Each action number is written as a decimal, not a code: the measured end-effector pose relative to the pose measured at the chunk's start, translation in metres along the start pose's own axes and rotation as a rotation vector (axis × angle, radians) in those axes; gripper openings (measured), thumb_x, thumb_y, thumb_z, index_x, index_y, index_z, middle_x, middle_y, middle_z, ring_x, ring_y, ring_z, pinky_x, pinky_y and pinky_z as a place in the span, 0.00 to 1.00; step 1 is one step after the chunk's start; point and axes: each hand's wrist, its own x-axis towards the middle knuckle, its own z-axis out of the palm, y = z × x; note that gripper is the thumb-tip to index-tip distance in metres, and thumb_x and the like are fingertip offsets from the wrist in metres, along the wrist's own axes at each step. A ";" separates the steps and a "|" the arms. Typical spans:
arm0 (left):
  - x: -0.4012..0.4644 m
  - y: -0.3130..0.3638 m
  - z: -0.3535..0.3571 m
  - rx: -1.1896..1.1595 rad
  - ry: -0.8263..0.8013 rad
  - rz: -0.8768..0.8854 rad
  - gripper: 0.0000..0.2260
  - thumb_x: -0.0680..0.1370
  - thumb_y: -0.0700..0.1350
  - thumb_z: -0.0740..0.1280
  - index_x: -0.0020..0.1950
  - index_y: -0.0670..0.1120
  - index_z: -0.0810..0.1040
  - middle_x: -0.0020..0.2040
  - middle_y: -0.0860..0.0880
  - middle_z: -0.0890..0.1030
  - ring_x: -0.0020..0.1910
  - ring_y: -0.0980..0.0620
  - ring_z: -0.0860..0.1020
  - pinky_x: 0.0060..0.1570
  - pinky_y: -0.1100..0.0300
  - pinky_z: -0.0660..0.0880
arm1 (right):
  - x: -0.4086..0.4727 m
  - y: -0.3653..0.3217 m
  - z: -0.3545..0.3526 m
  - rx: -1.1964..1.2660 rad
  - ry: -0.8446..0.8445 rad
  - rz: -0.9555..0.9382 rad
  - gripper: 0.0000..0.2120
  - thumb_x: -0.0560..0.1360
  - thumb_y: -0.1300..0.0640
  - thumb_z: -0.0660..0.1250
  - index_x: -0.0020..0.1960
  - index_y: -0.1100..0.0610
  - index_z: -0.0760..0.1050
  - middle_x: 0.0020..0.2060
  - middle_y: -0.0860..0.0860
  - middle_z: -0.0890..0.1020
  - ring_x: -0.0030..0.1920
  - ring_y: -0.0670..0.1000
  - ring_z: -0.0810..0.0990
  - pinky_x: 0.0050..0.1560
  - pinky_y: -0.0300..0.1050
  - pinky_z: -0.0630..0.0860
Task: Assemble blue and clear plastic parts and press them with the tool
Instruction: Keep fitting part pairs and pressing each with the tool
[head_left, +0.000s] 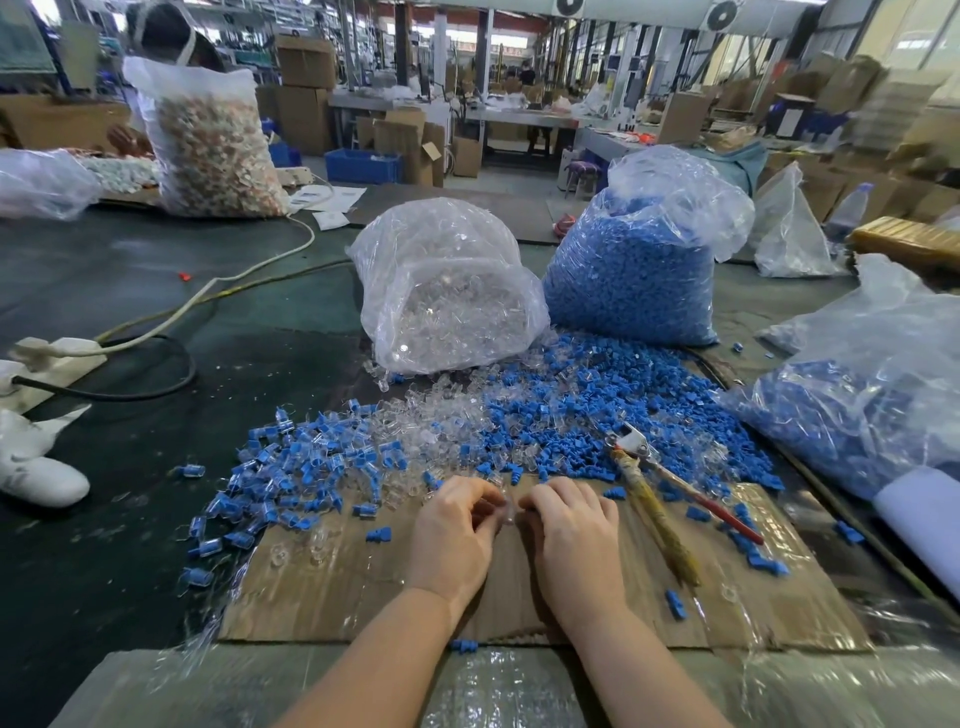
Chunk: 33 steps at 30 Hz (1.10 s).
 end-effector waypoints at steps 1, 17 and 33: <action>0.000 0.000 0.000 0.019 0.001 0.017 0.05 0.72 0.38 0.71 0.45 0.46 0.80 0.42 0.57 0.76 0.40 0.63 0.75 0.44 0.77 0.71 | 0.000 0.001 0.000 0.004 0.023 -0.004 0.12 0.62 0.64 0.78 0.38 0.53 0.77 0.37 0.48 0.79 0.39 0.52 0.79 0.39 0.48 0.73; 0.004 -0.001 0.007 0.146 -0.092 0.020 0.12 0.75 0.48 0.67 0.58 0.50 0.78 0.49 0.57 0.71 0.50 0.58 0.73 0.55 0.63 0.72 | -0.003 0.004 0.003 0.118 0.073 0.058 0.06 0.68 0.63 0.74 0.40 0.55 0.79 0.39 0.50 0.80 0.41 0.55 0.78 0.40 0.48 0.70; 0.000 -0.001 0.001 0.020 0.001 0.006 0.06 0.71 0.45 0.73 0.47 0.50 0.80 0.40 0.58 0.75 0.40 0.63 0.73 0.44 0.74 0.71 | -0.004 0.008 0.001 0.266 -0.041 0.125 0.03 0.73 0.61 0.69 0.43 0.54 0.78 0.37 0.47 0.81 0.39 0.50 0.75 0.41 0.43 0.68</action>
